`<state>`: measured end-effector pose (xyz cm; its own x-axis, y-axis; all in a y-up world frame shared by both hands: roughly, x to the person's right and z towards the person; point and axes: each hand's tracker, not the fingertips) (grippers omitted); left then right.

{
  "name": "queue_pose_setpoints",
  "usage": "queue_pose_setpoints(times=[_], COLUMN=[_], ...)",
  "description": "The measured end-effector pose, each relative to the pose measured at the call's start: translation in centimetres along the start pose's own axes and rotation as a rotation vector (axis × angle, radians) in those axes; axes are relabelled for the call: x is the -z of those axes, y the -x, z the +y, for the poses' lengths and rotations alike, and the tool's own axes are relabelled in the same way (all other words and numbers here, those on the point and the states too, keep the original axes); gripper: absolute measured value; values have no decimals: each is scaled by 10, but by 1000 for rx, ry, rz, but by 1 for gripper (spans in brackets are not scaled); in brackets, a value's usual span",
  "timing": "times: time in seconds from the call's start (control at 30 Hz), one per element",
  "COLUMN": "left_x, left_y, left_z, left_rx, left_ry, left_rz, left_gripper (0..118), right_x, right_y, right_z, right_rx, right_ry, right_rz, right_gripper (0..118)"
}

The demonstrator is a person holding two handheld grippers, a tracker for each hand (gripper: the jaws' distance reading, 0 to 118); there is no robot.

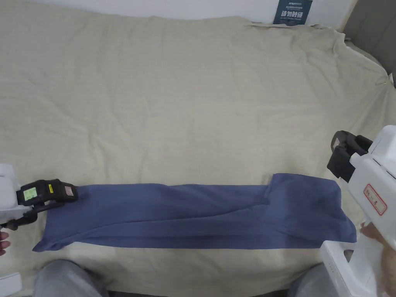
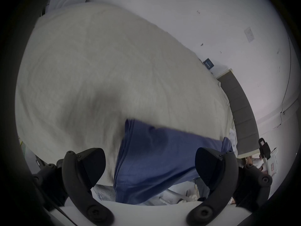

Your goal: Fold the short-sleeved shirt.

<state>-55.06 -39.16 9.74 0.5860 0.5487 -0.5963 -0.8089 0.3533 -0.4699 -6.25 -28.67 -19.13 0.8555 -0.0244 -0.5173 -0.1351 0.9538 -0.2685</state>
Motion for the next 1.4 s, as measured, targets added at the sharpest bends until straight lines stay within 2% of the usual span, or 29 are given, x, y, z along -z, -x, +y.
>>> queue_pose_setpoints(times=[0.07,0.2,0.3,0.33,0.37,0.4,0.43,0.47,0.53,0.63,0.9,1.07,1.2,1.3,1.4], left_x=[8,18,17,16,18,20,18,18,21,22,-29,-55,-57,-41,-6], left_y=[1,-2,-9,-13,-16,-18,-17,-15,-23,-37,-64,-126,-178,-220,-254], left_z=[-4,-14,-18,-18,-21,-24,-26,-23,-27,-28,-9,-21,-30,-43,-56], left_rx=[-13,-1,10,44,73,83,65,23,4,60,85,228,346,443,503], left_ry=[27,15,0,-10,-22,-22,-21,-26,-34,-42,-162,-209,-183,-117,-64], left_rz=[7,46,69,121,195,234,200,135,160,242,182,148,25,-32,-30], left_gripper=[112,91,89,83,72,43,24,19,7,3,1,1,1,1,1], right_x=[1,2,1,1,2,2,3,3,4,3,0,-3,-6,-9,-13], right_y=[0,0,0,0,-1,-1,-1,-1,-2,-2,-11,-17,-23,-28,-35], right_z=[-1,-4,-7,-8,-10,-12,-13,-14,-16,-17,-12,-11,-10,-10,-11], right_rx=[-3,-9,-12,-9,-6,-4,-3,0,4,4,19,29,48,52,65], right_ry=[6,20,34,40,44,48,52,56,64,72,58,48,36,29,24], right_rz=[-2,-5,-4,-2,-1,0,-1,-1,1,7,0,-10,-18,-29,-40], right_gripper=[0,0,0,0,0,0,0,0,0,0,0,0,0,0,0])
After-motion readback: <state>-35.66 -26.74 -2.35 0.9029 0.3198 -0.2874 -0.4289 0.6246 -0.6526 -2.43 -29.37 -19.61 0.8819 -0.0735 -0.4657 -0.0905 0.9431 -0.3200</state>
